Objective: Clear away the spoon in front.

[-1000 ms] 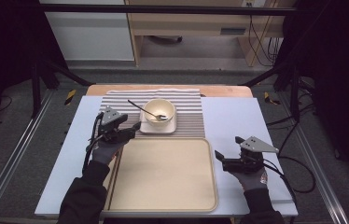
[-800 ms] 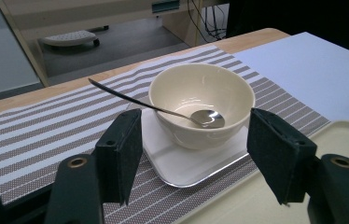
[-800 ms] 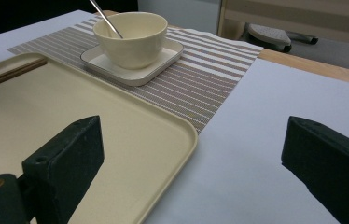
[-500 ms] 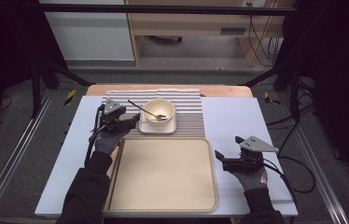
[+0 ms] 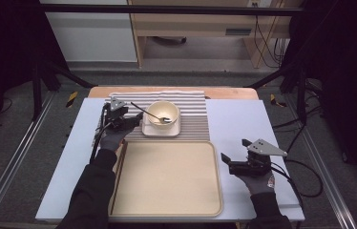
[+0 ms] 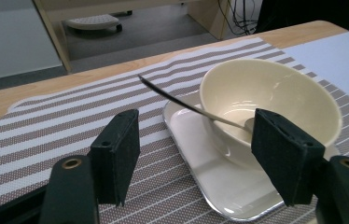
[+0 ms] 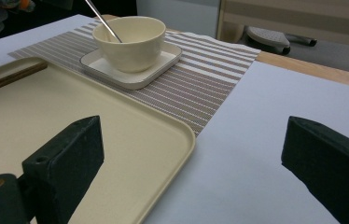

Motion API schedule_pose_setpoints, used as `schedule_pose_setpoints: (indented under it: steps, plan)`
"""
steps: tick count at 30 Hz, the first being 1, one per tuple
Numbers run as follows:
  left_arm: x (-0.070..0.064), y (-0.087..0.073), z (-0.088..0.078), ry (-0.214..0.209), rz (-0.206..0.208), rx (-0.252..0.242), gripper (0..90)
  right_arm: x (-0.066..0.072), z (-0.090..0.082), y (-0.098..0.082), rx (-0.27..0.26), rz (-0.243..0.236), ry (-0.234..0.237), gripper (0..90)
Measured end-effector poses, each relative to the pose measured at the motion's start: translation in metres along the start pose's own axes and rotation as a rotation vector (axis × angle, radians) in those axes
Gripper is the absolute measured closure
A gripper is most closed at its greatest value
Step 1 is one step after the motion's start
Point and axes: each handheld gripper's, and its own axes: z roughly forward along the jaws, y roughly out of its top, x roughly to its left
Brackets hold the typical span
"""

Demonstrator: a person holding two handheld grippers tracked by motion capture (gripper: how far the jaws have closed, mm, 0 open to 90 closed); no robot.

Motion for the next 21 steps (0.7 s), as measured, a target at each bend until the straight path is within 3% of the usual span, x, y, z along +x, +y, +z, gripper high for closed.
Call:
schedule_pose_setpoints:
  steps: [21]
  plan:
    - [0.007,0.009,0.035,-0.011,-0.009,0.004,36.1,-0.001,0.000,-0.001,0.005,0.001,0.001,6.1]
